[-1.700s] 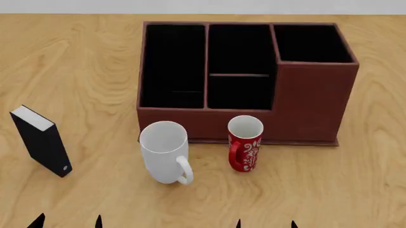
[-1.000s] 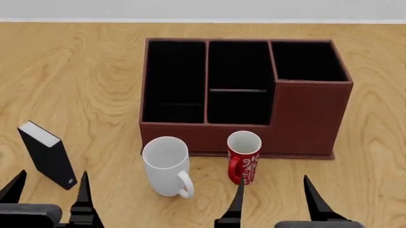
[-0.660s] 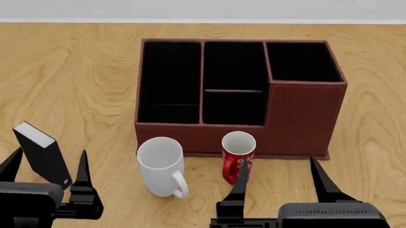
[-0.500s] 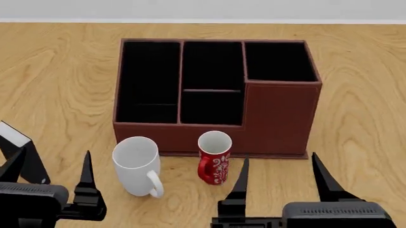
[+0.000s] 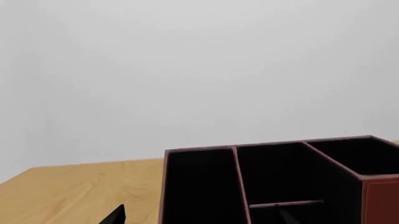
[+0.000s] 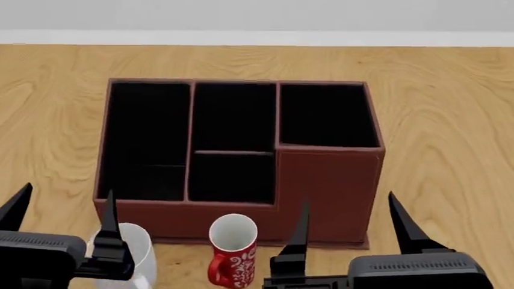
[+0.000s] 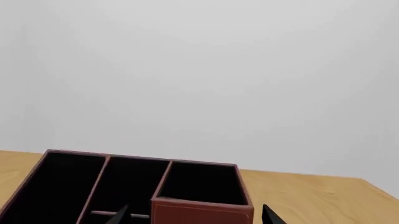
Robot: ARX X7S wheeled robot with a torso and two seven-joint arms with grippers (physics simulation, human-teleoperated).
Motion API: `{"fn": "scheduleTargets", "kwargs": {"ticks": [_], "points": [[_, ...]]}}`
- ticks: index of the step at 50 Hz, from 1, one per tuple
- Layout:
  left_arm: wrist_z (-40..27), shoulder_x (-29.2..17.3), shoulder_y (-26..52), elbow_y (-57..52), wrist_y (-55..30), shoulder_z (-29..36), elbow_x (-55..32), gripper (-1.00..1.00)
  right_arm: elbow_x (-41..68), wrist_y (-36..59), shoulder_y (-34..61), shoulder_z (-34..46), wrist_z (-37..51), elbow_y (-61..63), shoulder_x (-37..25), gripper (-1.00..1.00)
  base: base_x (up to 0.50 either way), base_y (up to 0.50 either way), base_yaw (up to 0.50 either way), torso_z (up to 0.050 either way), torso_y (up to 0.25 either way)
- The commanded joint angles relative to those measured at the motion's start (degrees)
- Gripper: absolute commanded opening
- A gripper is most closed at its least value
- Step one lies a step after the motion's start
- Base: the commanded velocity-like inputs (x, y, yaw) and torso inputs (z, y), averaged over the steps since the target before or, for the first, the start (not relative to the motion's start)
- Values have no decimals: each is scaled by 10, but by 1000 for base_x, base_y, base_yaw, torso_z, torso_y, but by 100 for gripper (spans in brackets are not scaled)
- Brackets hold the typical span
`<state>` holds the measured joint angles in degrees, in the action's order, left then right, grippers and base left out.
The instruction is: Pick up the white mug and place it to the right of the caddy.
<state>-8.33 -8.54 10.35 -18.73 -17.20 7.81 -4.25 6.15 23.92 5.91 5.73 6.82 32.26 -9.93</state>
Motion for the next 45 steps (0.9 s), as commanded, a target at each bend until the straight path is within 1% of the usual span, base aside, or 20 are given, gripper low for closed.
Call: {"fn": "scheduleTargets", "kwargs": {"ticks": [1,18,22,30,33,37,40,43,45], "points": [[-4,-7,-2,-5,1,1,-6,100,1,-3,2,8,3,-7,-5,100,500,0,0,0,0],[-16,-13,1,-13,-7,-3,-15,100,23,-10,-3,2,9,1,-3,100,497,0,0,0,1],[-20,-13,2,-16,-11,-6,-20,100,30,8,2,-1,14,8,-2,100,60,0,0,0,3],[-25,-16,4,-11,-12,-2,-18,100,27,10,2,5,20,12,-6,100,2,0,0,0,0],[-22,-22,5,-22,-23,-7,-25,100,30,33,4,9,23,31,-9,100,0,0,0,0,0],[-31,-37,9,-41,-39,-19,-17,100,40,118,21,30,23,83,-14,100,0,0,0,0,0],[-35,-44,15,-34,-49,-39,-26,100,44,155,31,52,21,114,-16,100,0,0,0,0,0],[-33,-50,24,-29,-78,-57,-44,100,35,180,37,79,27,140,-19,100,0,0,0,0,0],[-35,-54,25,-27,-81,-65,-45,100,51,194,39,78,23,155,-13,100,0,0,0,0,0]]}}
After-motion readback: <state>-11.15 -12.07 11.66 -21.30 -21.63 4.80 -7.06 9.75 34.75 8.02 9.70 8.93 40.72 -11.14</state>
